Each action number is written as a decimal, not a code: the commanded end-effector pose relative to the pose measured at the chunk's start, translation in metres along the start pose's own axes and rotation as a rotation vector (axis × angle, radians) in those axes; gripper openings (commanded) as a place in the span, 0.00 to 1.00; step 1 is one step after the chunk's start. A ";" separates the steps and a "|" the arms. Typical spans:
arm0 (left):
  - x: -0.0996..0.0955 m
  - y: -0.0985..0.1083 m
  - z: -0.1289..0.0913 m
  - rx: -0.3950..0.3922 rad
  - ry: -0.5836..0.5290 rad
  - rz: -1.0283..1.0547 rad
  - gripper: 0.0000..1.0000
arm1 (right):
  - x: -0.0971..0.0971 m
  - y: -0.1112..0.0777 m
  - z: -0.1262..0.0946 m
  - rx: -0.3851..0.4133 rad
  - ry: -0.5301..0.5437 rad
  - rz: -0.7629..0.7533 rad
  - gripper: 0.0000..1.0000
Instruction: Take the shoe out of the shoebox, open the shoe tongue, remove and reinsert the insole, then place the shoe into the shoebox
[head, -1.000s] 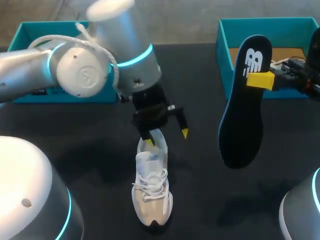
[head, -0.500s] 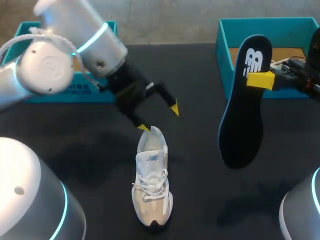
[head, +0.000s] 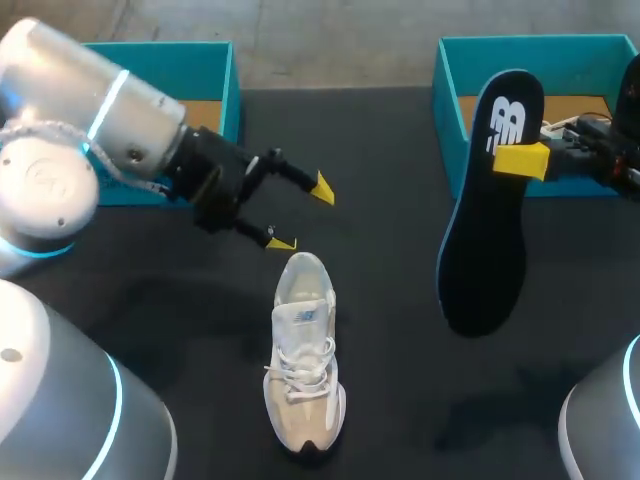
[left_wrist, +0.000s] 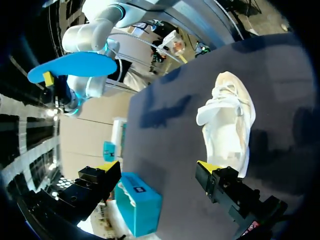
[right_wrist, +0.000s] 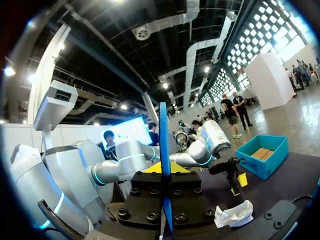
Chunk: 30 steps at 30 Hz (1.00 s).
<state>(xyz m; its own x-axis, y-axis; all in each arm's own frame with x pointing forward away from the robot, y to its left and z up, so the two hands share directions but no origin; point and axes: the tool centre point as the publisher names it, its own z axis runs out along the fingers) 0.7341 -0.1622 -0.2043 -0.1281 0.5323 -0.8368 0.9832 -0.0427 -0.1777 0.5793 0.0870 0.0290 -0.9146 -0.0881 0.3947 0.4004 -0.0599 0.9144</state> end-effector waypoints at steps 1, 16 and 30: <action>0.001 -0.002 -0.010 -0.003 -0.294 0.012 1.00 | 0.009 -0.006 -0.002 -0.009 -0.476 -0.001 0.00; -0.018 0.011 -0.034 0.039 -0.419 0.064 1.00 | 0.009 -0.006 -0.002 -0.009 -0.476 -0.001 0.00; -0.033 0.019 -0.048 0.024 -0.485 0.105 1.00 | 0.009 -0.006 -0.002 -0.009 -0.476 -0.001 0.00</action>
<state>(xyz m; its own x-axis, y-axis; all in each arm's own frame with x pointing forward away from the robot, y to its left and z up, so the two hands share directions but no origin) 0.7609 -0.1392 -0.1561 -0.0816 0.0649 -0.9946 0.9917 -0.0940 -0.0875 0.5794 0.0870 0.0291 -0.9146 -0.0881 0.3948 0.4004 -0.0599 0.9144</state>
